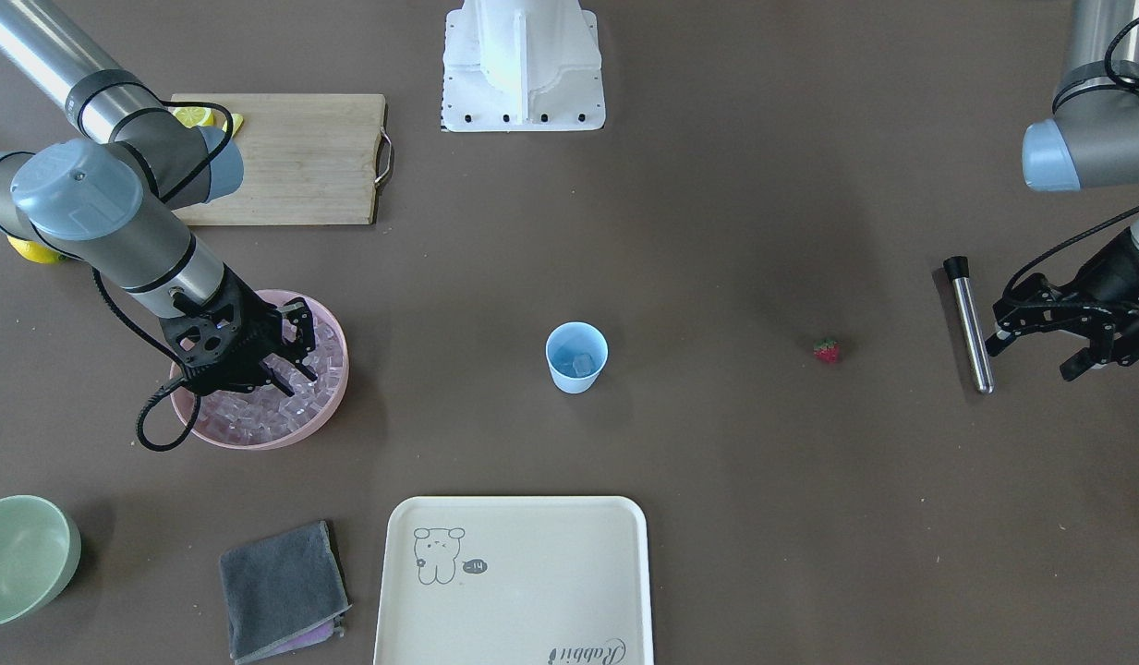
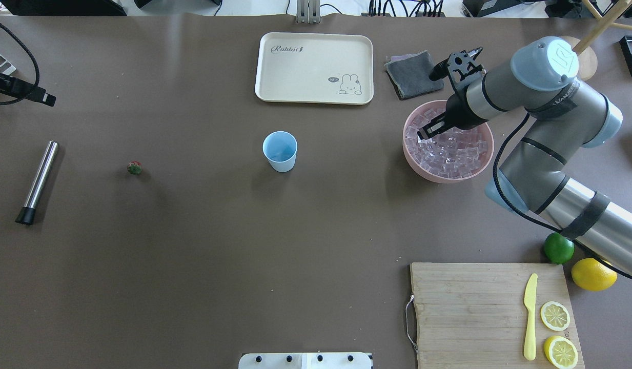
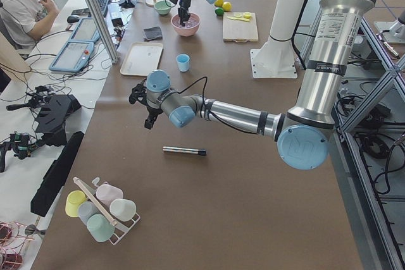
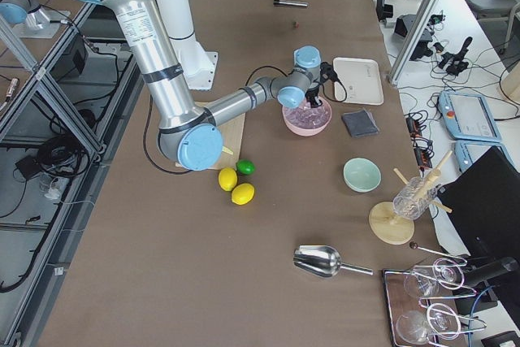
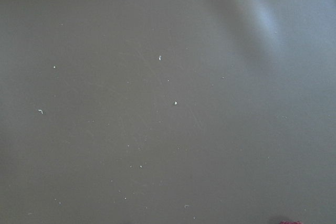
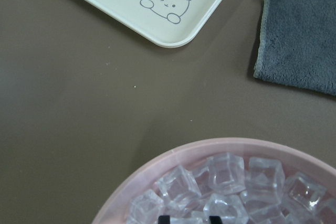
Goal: Mash ice and strawberries in cup
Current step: 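Lift the ice cube out of the bowl with the right gripper, then carry the ice cube with the right gripper over the light-blue cup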
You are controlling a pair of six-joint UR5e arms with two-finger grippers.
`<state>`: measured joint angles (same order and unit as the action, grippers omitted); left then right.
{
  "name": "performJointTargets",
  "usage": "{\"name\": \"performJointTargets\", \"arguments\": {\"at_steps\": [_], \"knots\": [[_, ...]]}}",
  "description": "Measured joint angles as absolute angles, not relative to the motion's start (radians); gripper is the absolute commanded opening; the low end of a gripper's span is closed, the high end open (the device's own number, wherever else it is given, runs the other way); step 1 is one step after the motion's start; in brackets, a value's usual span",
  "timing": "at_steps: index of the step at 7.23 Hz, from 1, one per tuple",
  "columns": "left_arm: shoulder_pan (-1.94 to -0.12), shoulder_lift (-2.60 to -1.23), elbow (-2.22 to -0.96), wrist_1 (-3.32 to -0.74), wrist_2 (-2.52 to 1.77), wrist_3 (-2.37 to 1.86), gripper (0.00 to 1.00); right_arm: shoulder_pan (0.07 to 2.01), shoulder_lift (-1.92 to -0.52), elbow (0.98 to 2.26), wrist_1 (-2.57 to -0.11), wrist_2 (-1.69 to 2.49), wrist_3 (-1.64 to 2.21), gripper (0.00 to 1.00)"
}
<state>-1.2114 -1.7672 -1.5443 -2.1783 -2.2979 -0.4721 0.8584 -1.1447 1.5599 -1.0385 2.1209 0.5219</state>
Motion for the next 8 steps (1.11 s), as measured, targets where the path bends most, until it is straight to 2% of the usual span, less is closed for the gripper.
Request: {"name": "performJointTargets", "arguments": {"at_steps": [2,4,8], "knots": [[-1.208,-1.767,-1.545,-2.178,-2.298,-0.473,0.97,0.872,-1.072,1.626,-1.207,2.128,0.567,0.00],[-1.195,-1.776,-1.538,-2.177,-2.298,-0.473,0.97,0.852,-0.932,1.654,-1.378,2.098,0.716,0.00],[-1.174,-1.797,-1.510,-2.178,-2.298,-0.485,0.97,0.704,-0.662,1.543,-1.491,1.888,0.979,0.00]]}}
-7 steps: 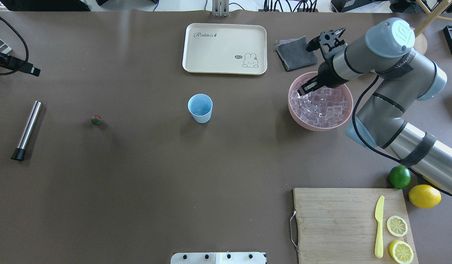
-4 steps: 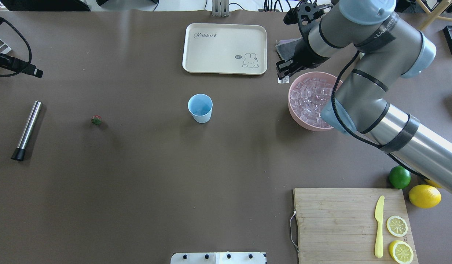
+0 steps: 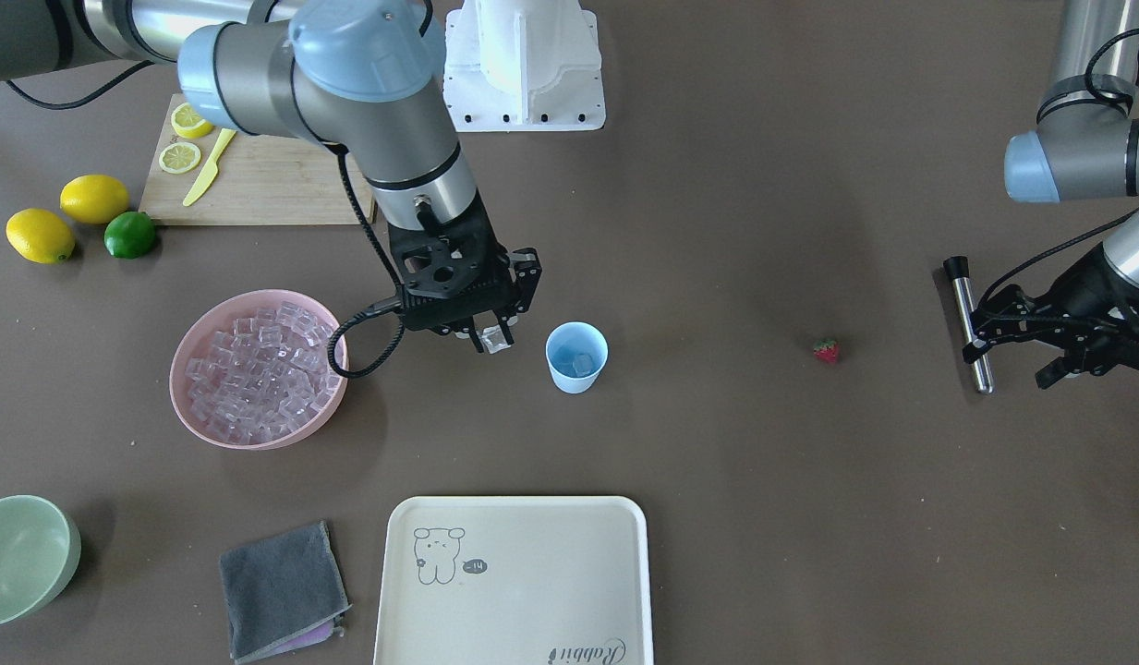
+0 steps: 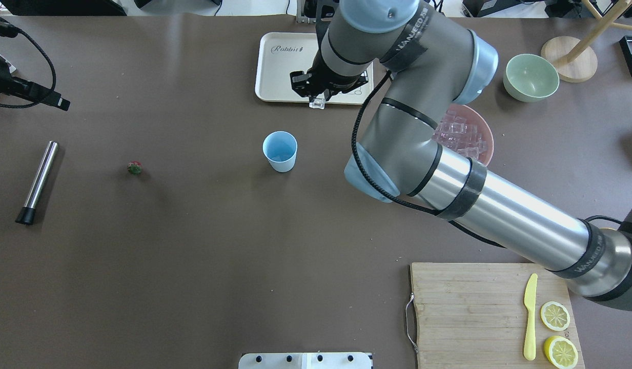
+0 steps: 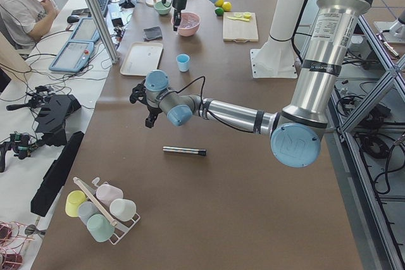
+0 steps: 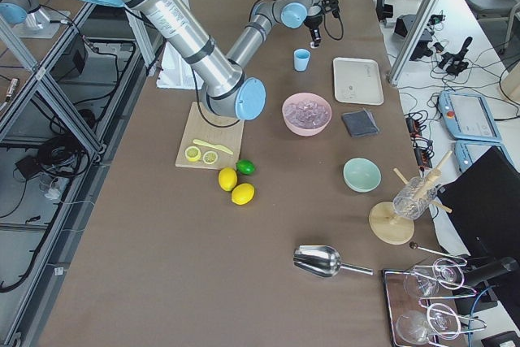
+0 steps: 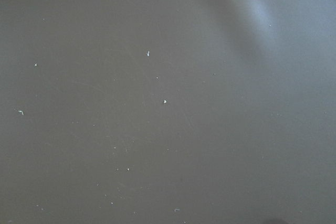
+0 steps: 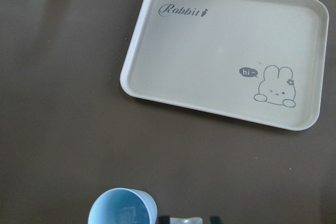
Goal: Mash ice and strawberries in cup
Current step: 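Carry the ice cube with the right gripper over the light-blue cup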
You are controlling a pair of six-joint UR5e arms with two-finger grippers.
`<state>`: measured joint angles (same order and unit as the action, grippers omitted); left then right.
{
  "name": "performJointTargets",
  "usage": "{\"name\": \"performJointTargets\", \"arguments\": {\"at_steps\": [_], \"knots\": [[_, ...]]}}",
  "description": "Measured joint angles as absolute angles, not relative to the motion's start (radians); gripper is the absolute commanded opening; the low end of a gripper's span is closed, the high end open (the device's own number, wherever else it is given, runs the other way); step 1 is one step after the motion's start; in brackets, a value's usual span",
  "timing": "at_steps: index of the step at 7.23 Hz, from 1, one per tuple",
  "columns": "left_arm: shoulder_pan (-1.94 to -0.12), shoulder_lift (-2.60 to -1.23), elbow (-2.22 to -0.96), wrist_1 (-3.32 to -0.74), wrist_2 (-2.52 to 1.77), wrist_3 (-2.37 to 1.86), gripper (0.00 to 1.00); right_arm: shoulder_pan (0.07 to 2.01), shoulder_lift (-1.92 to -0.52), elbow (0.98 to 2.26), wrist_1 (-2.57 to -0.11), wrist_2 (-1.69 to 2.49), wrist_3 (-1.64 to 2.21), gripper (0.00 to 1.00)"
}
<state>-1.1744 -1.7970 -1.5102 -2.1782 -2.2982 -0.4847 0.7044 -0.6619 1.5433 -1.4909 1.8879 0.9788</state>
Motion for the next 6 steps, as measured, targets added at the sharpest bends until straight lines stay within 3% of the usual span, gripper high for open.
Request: {"name": "performJointTargets", "arguments": {"at_steps": [6], "knots": [[-1.133,-1.797,-1.517,-2.208,-2.299,-0.525,0.97,0.551,-0.574,1.427,-1.487,1.659,1.076,0.00]]}}
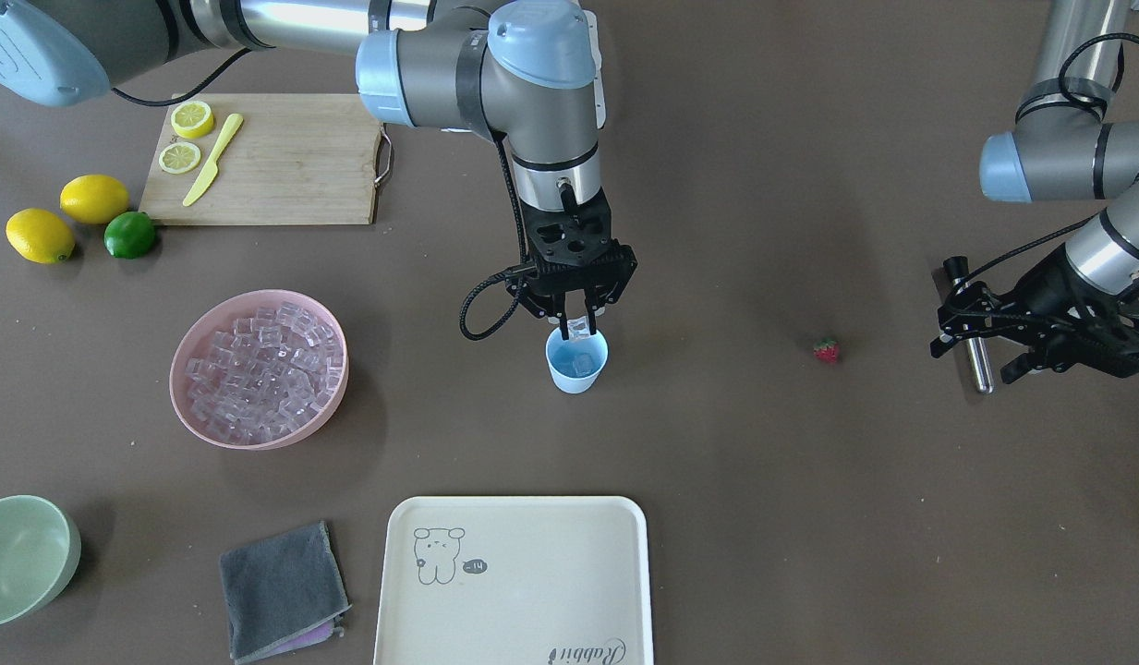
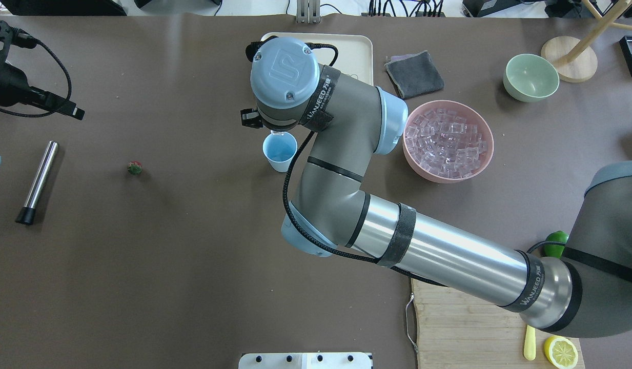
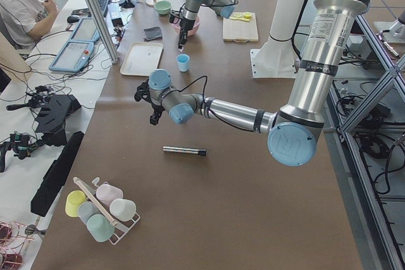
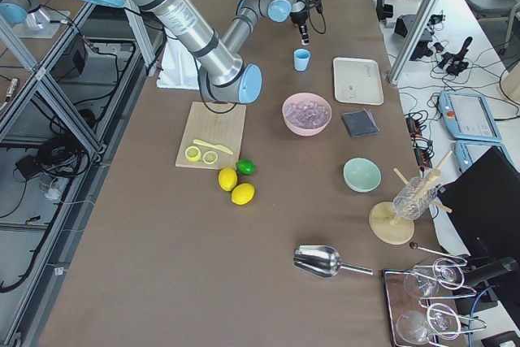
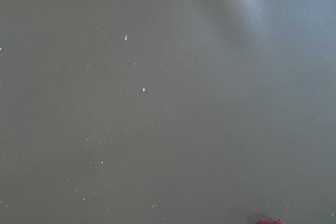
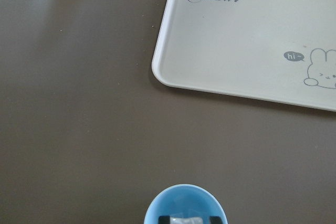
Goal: Mash ice and strawberries in cup
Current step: 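Carry the ice cube with the right gripper over the light-blue cup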
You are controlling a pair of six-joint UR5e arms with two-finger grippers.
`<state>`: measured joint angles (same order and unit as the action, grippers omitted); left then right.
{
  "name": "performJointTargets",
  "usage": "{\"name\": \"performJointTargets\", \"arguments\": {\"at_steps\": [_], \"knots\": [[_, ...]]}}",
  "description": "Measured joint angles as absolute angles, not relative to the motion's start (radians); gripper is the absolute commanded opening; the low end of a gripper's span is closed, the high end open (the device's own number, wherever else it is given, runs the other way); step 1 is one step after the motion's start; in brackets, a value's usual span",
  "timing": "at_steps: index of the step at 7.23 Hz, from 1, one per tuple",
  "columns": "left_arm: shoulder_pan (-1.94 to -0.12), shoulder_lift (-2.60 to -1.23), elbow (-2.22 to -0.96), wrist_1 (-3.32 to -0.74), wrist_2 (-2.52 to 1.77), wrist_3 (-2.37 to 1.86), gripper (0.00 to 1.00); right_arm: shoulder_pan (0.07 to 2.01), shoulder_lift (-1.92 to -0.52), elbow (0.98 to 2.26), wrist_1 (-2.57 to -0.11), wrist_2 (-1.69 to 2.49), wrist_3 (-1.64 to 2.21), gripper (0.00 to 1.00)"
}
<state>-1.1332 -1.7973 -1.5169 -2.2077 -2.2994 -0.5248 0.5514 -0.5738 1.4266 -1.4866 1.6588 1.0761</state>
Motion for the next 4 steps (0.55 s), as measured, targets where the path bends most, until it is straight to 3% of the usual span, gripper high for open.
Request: {"name": "performJointTargets", "arguments": {"at_steps": [4], "knots": [[-1.114,-1.786,-1.513,-2.258,-2.299,-0.563,0.97,0.517,-0.574,1.381,-1.449,1.589,1.088,0.00]]}}
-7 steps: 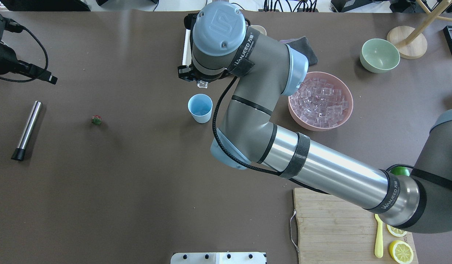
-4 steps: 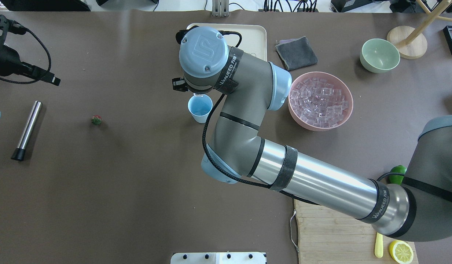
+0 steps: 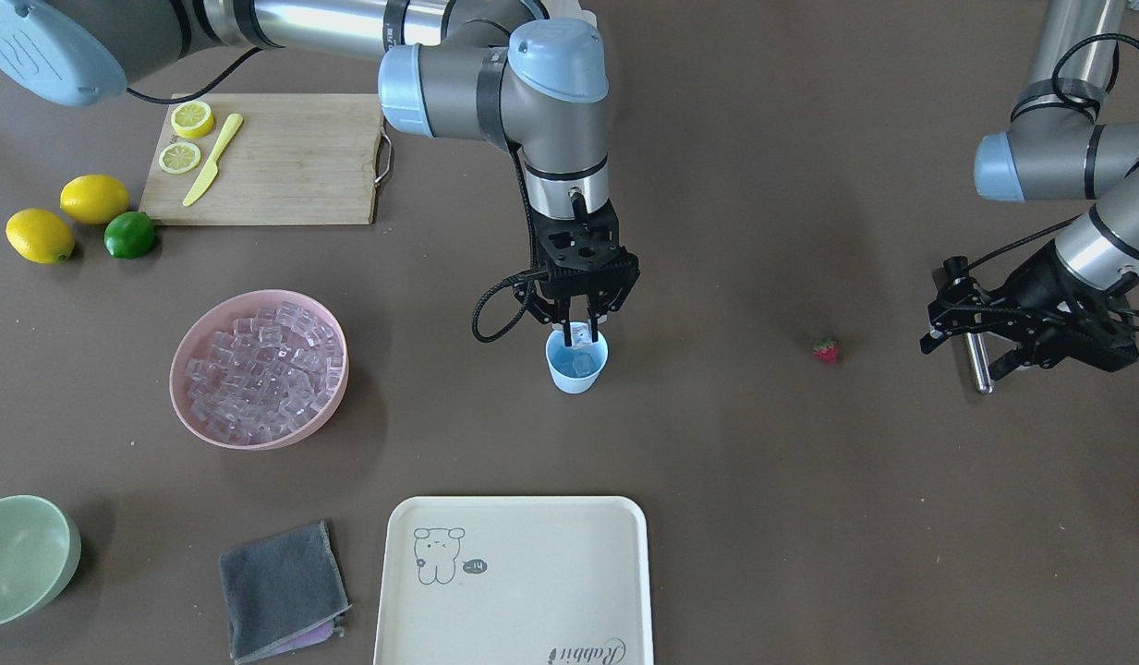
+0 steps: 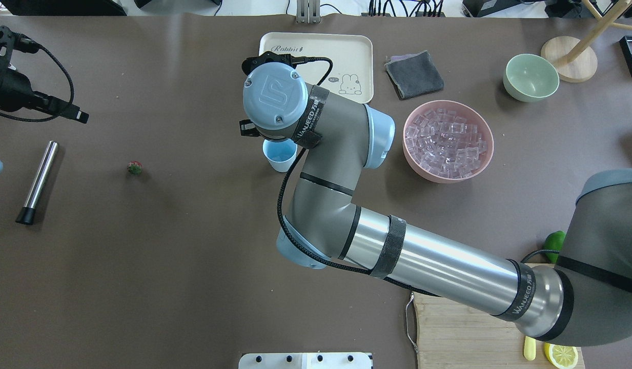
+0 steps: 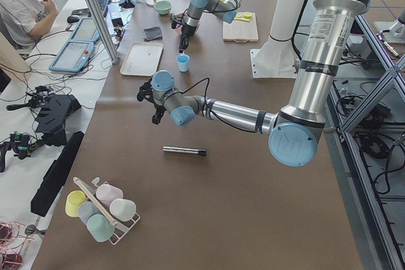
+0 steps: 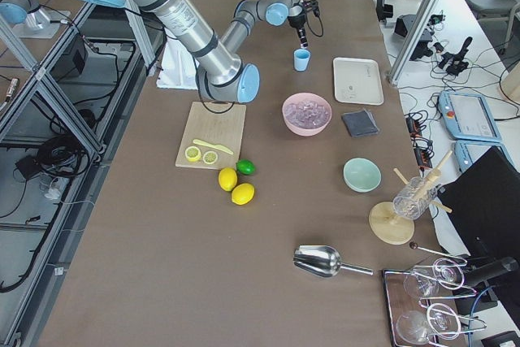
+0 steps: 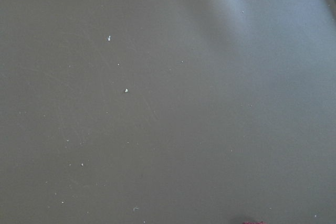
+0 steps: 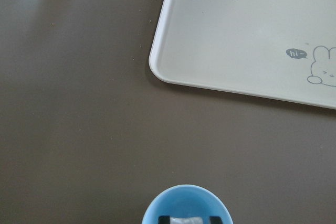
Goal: Mash ice and strawberries in cup
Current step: 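Carry the ice cube with the right gripper over the light-blue cup, then open the right gripper to drop the ice cube into the cup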
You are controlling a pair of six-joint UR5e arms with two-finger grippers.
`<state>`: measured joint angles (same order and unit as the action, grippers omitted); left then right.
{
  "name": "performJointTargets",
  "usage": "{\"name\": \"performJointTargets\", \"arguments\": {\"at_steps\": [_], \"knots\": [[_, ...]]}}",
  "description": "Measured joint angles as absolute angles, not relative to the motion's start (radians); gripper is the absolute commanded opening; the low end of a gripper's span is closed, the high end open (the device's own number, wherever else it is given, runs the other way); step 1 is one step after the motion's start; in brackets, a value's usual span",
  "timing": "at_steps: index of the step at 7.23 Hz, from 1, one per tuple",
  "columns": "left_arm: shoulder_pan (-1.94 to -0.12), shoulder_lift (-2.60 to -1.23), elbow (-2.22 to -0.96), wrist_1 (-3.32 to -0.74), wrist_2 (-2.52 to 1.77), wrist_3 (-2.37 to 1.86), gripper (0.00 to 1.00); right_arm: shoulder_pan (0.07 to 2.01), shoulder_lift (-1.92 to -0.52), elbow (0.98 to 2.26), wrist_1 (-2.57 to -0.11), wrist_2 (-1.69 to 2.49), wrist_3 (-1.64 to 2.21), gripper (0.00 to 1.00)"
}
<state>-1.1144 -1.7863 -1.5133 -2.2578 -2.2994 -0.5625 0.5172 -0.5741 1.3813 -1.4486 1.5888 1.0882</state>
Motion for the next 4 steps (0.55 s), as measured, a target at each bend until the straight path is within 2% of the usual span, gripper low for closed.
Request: {"name": "performJointTargets", "arguments": {"at_steps": [2,4], "knots": [[-1.103,-1.785,-1.513,-2.259,-2.299,-0.571,0.97,0.512,-0.574,1.361,-1.427,1.577,1.103,0.03],[-1.100,-1.783,-1.514,-2.273,-2.299,-0.595,0.97,0.510,-0.575,1.351,-1.423,1.575,1.119,0.56]]}}
